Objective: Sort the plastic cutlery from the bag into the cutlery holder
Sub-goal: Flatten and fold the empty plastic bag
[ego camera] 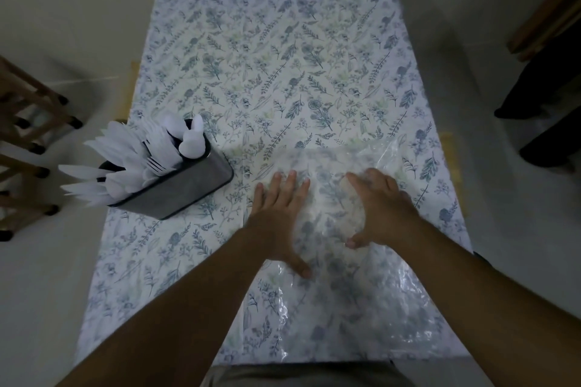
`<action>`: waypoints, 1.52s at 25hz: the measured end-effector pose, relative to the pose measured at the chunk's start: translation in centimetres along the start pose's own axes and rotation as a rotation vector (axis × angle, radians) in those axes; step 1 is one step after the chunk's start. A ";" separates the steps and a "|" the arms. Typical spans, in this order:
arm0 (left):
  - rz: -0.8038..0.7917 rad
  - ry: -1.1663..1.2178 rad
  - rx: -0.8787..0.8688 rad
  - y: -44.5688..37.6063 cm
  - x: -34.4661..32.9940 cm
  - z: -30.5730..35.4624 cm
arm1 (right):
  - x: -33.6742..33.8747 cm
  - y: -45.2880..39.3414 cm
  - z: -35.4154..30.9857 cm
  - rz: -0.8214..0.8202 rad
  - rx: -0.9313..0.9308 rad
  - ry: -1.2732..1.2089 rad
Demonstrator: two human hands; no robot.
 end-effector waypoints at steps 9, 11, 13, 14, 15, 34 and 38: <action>0.049 0.040 0.048 0.2 -0.2 0.4 | -2.6 0.8 0.6 -0.114 0.046 -0.067; 0.040 0.105 0.054 -0.2 0.5 0.0 | -2.2 1.0 0.7 -0.060 0.055 -0.182; 0.159 0.313 0.143 0.5 2.5 -0.6 | -0.5 2.1 2.0 0.182 -0.028 -0.372; 0.312 0.441 0.250 1.4 3.5 -1.5 | 0.2 3.2 3.5 0.327 -0.126 -0.464; 0.427 0.566 0.382 2.6 4.0 -2.7 | 0.4 4.4 5.0 0.406 -0.254 -0.584; -0.055 1.027 0.387 8.2 -0.2 -4.3 | -5.4 8.8 5.0 0.064 -0.164 -1.142; 0.203 0.700 0.409 8.4 1.7 -5.0 | -5.2 8.8 4.4 0.311 -0.241 -1.063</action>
Point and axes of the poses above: each hand's wrist, its own y-axis away from the middle knuckle, its own x-axis out of the back of the hand, z = x × y, the point moved 7 cm from there along -y, towards the middle knuckle, and after that the axes turned 8 degrees about x, right-handed, at the moved point
